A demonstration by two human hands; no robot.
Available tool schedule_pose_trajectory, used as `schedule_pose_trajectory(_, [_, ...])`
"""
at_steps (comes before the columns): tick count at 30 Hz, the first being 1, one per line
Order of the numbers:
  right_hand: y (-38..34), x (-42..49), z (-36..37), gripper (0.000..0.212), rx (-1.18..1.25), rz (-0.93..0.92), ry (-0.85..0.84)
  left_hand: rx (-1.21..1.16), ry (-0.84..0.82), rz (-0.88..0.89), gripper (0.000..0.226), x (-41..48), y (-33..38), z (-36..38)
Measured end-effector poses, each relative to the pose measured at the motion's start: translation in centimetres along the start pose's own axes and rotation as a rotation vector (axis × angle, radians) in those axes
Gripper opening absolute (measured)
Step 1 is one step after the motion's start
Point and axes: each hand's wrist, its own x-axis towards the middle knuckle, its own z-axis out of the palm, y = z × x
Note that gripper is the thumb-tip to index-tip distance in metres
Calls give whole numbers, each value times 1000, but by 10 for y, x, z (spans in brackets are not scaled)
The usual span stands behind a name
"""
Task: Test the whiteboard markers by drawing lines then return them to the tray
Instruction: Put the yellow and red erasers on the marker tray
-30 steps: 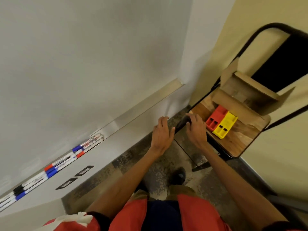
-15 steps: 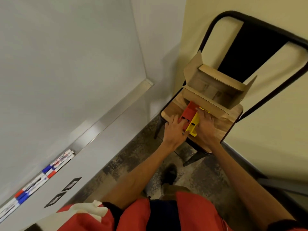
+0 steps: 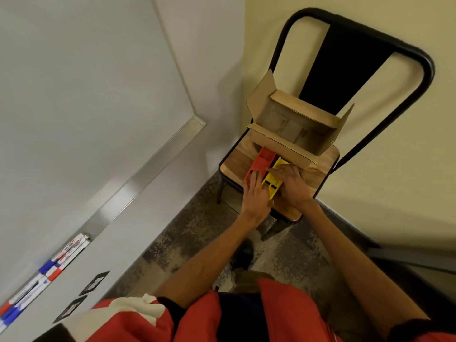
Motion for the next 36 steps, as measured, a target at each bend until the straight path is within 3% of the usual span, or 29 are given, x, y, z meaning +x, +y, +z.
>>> schedule_pose_trajectory(3, [5, -6, -2, 63, 14, -5, 1, -35, 28, 30, 40, -2, 2, 0])
schedule_pose_trajectory(7, [7, -17, -8, 59, 34, 43, 47, -153, 46, 78, 45, -3, -1, -6])
schedule_pose_trajectory(14, [-34, -15, -16, 68, 59, 3, 123, -267, 219, 42, 41, -19, -35, -26])
schedule_pose_trajectory(19, [-91, 4, -8, 67, 108, -113, 140, -240, 320, -41, 42, -40, -86, -43])
schedule_pose_trajectory(36, [-351, 52, 93, 58, 166, -556, -68, -176, 603, -451, 37, -187, -293, -94])
